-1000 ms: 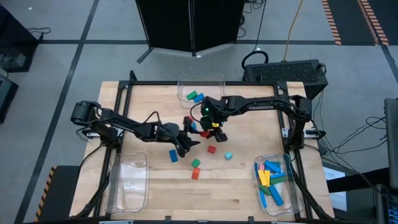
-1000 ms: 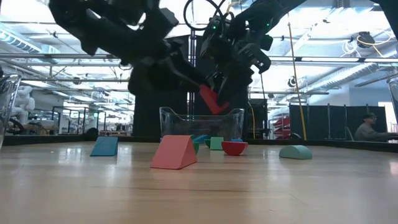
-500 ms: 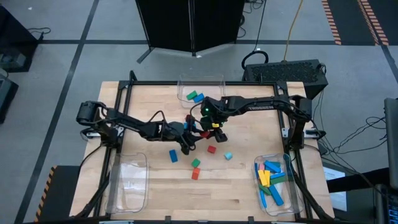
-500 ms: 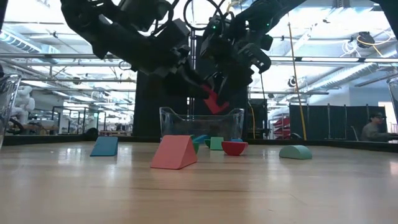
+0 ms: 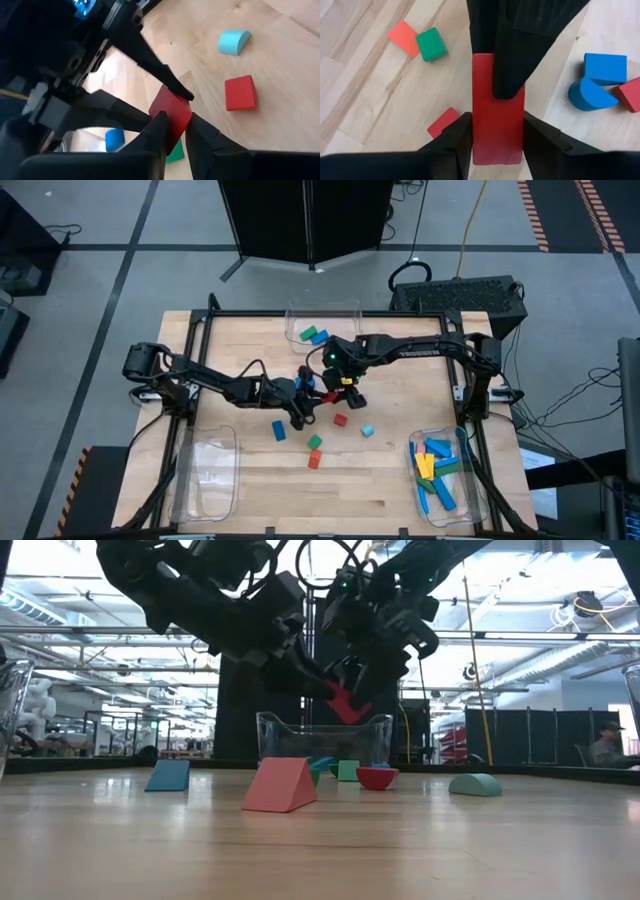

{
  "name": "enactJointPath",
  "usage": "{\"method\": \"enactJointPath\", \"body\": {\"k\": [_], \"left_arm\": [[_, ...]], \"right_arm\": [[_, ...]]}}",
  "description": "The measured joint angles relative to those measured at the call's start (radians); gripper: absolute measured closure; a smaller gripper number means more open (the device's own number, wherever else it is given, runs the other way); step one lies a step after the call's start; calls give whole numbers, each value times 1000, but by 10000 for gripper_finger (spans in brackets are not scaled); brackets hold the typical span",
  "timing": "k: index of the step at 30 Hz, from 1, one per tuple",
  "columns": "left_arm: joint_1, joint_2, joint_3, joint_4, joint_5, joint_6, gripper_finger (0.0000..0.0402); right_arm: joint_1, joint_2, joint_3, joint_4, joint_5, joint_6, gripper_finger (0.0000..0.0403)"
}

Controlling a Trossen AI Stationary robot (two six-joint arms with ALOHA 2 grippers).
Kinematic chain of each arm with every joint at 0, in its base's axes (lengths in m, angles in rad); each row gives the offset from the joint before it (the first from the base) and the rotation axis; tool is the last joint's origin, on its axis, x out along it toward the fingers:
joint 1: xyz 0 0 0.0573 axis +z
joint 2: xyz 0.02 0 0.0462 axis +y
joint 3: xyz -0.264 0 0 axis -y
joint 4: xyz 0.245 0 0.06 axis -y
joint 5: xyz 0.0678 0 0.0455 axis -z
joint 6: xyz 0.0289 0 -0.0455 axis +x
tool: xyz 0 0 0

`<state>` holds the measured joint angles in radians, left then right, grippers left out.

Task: Sort blocks by size
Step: Put the red triangle block into the top transparent bin

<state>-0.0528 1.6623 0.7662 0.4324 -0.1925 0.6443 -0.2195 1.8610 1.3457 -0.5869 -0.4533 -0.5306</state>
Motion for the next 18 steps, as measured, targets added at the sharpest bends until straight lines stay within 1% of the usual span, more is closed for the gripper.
{"method": "enactJointPath", "body": {"k": [2, 5, 11, 13, 15, 18], "left_arm": [[0, 0, 0, 0, -21, -52, 351], [0, -1, 0, 10, -81, -98, 353], [16, -37, 3, 19, -164, -162, 354], [37, -55, 1, -1, -200, -175, 354], [71, -78, -3, -43, -217, -200, 354], [146, -127, 2, -66, -211, -257, 354]], "right_arm": [[-2, -2, 0, 0, 8, 0, 249], [-6, -32, 0, -23, 43, 56, 231], [-15, -165, 2, -118, 113, 108, 229], [-15, -231, 1, -174, 147, 126, 231], [-13, -293, 1, -183, 193, 138, 232], [-14, -386, -13, -196, 246, 169, 232]]}}
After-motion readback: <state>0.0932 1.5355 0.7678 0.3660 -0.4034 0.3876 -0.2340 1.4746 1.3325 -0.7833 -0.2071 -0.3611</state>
